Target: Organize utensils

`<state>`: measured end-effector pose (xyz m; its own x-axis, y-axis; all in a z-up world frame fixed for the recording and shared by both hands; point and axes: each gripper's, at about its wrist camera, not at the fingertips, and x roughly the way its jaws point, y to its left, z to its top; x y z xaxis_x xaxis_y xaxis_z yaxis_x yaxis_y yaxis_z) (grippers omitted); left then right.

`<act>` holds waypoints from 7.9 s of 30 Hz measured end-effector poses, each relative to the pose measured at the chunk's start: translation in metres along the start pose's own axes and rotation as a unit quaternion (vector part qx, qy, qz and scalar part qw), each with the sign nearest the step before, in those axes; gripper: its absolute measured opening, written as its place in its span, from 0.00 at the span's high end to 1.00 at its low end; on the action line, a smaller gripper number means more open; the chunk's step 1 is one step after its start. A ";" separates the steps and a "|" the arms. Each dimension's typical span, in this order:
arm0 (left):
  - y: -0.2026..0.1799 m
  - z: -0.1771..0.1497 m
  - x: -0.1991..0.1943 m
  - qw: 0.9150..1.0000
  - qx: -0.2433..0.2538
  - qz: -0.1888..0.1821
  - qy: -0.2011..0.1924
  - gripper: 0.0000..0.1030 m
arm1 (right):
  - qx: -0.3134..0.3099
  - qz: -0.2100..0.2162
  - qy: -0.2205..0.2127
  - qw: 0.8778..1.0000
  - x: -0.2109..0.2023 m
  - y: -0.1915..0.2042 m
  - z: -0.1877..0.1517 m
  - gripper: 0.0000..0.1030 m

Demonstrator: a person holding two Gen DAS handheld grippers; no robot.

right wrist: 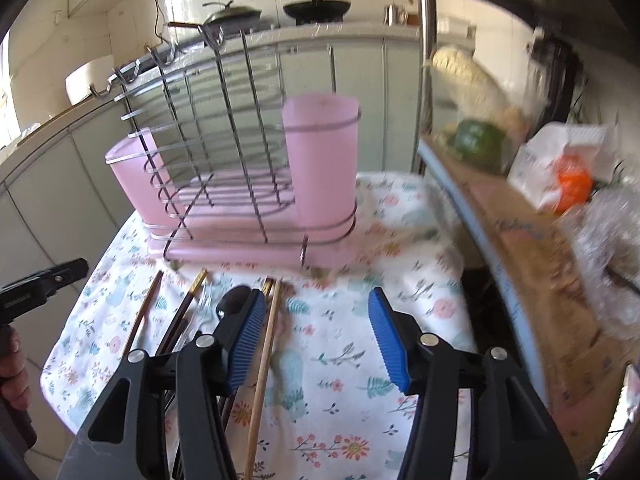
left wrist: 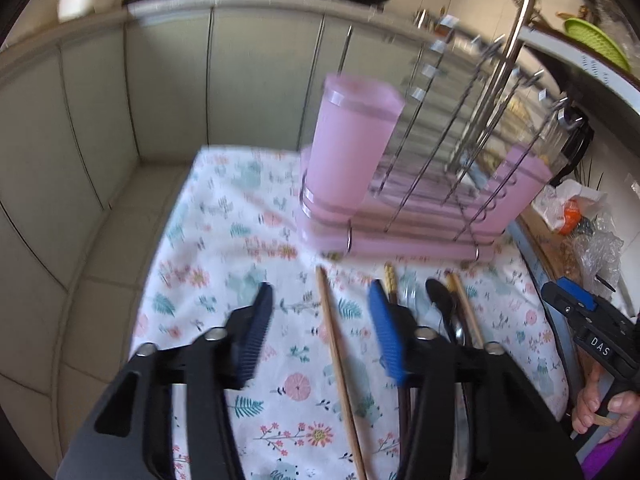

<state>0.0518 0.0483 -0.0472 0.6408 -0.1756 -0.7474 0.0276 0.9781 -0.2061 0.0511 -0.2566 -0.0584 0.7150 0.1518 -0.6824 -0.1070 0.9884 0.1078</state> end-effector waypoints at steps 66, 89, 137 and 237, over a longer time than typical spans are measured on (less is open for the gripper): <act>0.000 0.019 0.091 0.989 -0.009 0.012 0.150 0.95 | 0.174 0.100 0.193 0.960 0.077 -0.053 -0.024 0.86; 0.027 0.022 0.108 0.965 -0.015 -0.003 0.262 0.94 | 0.140 0.101 0.256 0.951 0.107 -0.048 0.002 0.79; -0.011 0.181 -0.173 0.947 -0.027 -0.082 -0.310 0.95 | 0.060 0.046 -0.401 0.913 -0.124 -0.024 0.197 0.94; -0.004 0.011 0.095 0.985 -0.068 -0.037 0.154 0.95 | 0.182 0.160 0.223 0.944 0.124 0.007 -0.001 0.88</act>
<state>0.1214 0.0288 -0.1102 0.3772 -0.2924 -0.8788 -0.0501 0.9410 -0.3346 0.1386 -0.2308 -0.1428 0.3158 0.5086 -0.8010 0.0338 0.8376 0.5452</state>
